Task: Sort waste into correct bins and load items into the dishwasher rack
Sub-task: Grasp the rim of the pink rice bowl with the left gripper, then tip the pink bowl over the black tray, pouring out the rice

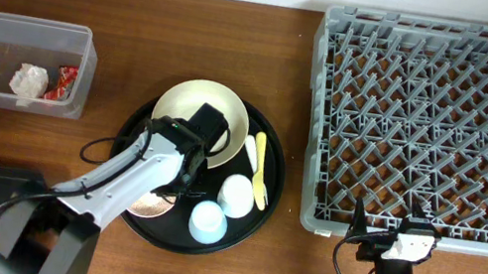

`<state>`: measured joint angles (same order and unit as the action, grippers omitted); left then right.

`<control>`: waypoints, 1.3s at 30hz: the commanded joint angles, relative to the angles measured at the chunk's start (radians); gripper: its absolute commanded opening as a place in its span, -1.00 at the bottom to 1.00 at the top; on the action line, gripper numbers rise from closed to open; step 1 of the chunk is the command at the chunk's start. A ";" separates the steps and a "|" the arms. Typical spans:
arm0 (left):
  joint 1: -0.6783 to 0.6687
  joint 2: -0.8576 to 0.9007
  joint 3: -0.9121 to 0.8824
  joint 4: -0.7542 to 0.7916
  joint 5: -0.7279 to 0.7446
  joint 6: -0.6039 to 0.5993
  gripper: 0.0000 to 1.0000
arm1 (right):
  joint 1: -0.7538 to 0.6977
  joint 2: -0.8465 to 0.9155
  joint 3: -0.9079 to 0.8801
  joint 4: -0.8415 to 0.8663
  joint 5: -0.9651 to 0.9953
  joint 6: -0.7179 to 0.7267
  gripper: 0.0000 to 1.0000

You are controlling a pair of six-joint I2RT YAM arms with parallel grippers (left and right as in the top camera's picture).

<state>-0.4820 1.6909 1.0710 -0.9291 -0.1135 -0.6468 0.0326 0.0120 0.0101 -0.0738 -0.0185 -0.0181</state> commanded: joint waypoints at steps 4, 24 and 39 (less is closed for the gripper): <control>0.003 0.012 -0.043 0.036 -0.041 0.014 -0.28 | 0.006 -0.005 -0.005 -0.005 0.005 0.008 0.96; 0.003 0.013 -0.044 0.062 -0.041 0.014 -0.75 | 0.006 -0.005 -0.005 -0.005 0.005 0.008 0.96; 0.003 0.013 0.034 -0.025 -0.041 0.015 -0.99 | 0.006 -0.005 -0.005 -0.005 0.005 0.008 0.96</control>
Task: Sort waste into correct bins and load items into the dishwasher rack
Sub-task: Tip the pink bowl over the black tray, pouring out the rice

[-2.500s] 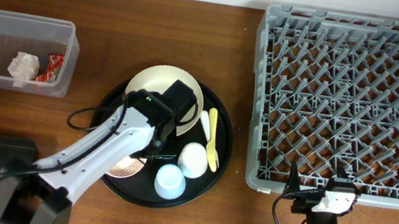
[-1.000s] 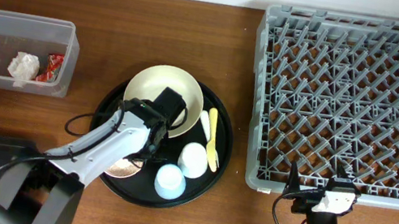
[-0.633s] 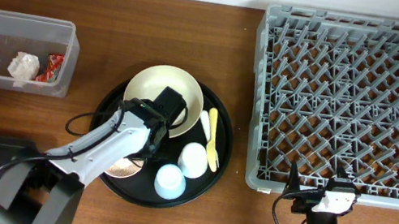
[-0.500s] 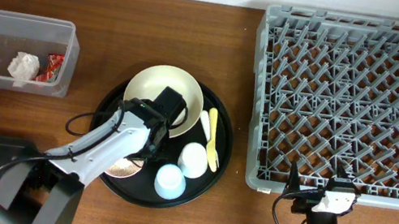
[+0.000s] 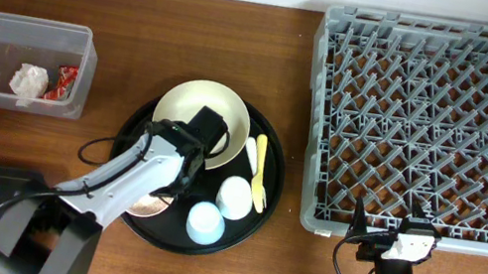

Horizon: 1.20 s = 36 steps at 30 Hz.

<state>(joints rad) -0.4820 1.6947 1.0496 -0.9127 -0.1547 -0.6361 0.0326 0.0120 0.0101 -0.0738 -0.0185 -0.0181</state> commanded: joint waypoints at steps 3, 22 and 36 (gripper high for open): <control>0.004 0.009 0.201 -0.164 0.000 0.009 -0.99 | 0.006 -0.005 -0.005 -0.005 0.005 0.008 0.96; 1.037 -0.194 0.498 -0.414 0.046 0.301 -0.99 | 0.006 -0.005 -0.005 -0.005 0.005 0.008 0.96; 1.597 -0.225 0.193 -0.160 0.923 0.664 -0.99 | 0.006 -0.005 -0.005 -0.005 0.005 0.008 0.96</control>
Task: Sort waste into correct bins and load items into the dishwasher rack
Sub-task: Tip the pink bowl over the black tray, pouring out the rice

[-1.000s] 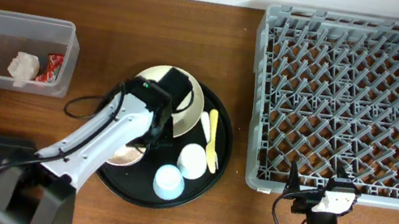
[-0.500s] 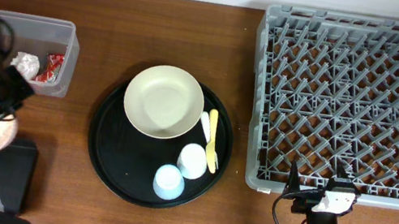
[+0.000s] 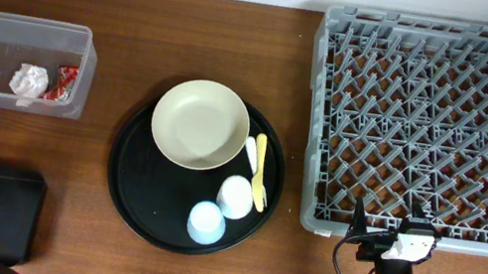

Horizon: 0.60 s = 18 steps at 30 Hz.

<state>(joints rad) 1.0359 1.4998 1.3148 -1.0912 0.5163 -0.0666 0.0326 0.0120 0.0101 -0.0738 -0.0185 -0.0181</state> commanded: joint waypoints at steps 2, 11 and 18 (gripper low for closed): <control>0.168 -0.032 -0.183 0.058 0.377 0.141 -0.99 | 0.006 -0.005 -0.005 -0.005 0.005 0.008 0.97; 0.355 -0.058 -0.389 0.187 0.666 0.279 -0.99 | 0.006 -0.005 -0.005 -0.005 0.005 0.008 0.96; 0.379 -0.058 -0.389 0.167 0.507 0.138 -1.00 | 0.006 -0.005 -0.005 -0.005 0.005 0.008 0.96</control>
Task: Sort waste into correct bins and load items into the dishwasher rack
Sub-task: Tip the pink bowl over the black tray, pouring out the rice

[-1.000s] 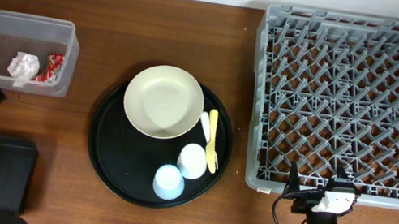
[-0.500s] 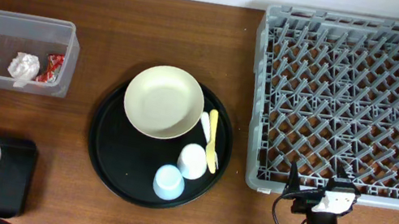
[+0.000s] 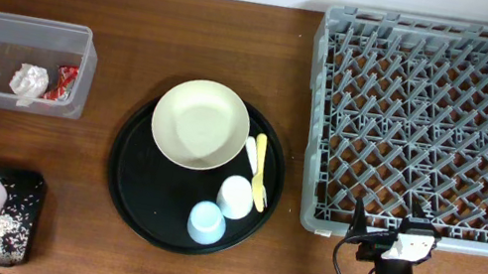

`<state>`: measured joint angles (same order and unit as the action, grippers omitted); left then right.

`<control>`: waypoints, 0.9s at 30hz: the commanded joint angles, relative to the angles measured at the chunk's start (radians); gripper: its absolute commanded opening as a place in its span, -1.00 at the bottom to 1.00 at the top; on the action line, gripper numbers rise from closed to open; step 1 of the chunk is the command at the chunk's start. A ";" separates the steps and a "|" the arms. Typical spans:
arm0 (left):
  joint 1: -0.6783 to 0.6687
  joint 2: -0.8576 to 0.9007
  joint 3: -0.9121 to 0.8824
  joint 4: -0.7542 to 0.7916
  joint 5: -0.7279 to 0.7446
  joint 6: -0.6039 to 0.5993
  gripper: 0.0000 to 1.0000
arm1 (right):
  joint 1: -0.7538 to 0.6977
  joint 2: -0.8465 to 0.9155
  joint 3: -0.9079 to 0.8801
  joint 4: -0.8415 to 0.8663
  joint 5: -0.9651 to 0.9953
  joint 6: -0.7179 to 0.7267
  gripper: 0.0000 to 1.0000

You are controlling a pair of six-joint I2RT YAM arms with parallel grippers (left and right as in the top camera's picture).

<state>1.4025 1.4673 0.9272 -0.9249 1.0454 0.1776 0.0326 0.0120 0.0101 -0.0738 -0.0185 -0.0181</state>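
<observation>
At the bottom left corner my left gripper is shut on a pale pink bowl, tipped over the black bin (image 3: 15,238). White grains lie scattered in that bin. A black round tray (image 3: 130,183) in the middle holds a cream plate (image 3: 199,124), a white cup (image 3: 236,196), a light blue cup (image 3: 206,221) and a yellow and a white utensil (image 3: 260,170). The grey dishwasher rack (image 3: 431,130) fills the right side. My right gripper (image 3: 397,240) sits low by the rack's front edge; its jaws are not readable.
A clear plastic bin (image 3: 11,61) at the left holds a crumpled white tissue (image 3: 30,79) and a red wrapper (image 3: 64,82). Cables loop beside the right arm's base at the bottom edge.
The pink bowl in my left gripper has shifted slightly right and tipped over the black bin. White grains now lie in that bin. The right arm has not moved.
My left gripper was over the tray's front left, at a pink bowl beside the cream plate, and stayed there at the second moment. Then it held the bowl at the far left edge by the black bin. Now the bowl is tipped and grains lie in the bin.
</observation>
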 commanded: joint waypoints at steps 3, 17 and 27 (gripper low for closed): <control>0.013 -0.025 -0.002 -0.002 0.004 -0.107 -0.99 | 0.006 -0.005 -0.005 -0.005 0.005 0.008 0.96; 0.127 -0.025 -0.195 0.001 0.528 0.528 -0.99 | 0.006 -0.005 -0.005 -0.005 0.005 0.008 0.96; 0.087 -0.003 -0.195 0.065 0.528 0.522 -0.99 | 0.006 -0.005 -0.005 -0.005 0.005 0.008 0.96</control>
<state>1.5097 1.4605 0.7349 -0.8780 1.5459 0.7132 0.0326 0.0120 0.0101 -0.0738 -0.0185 -0.0181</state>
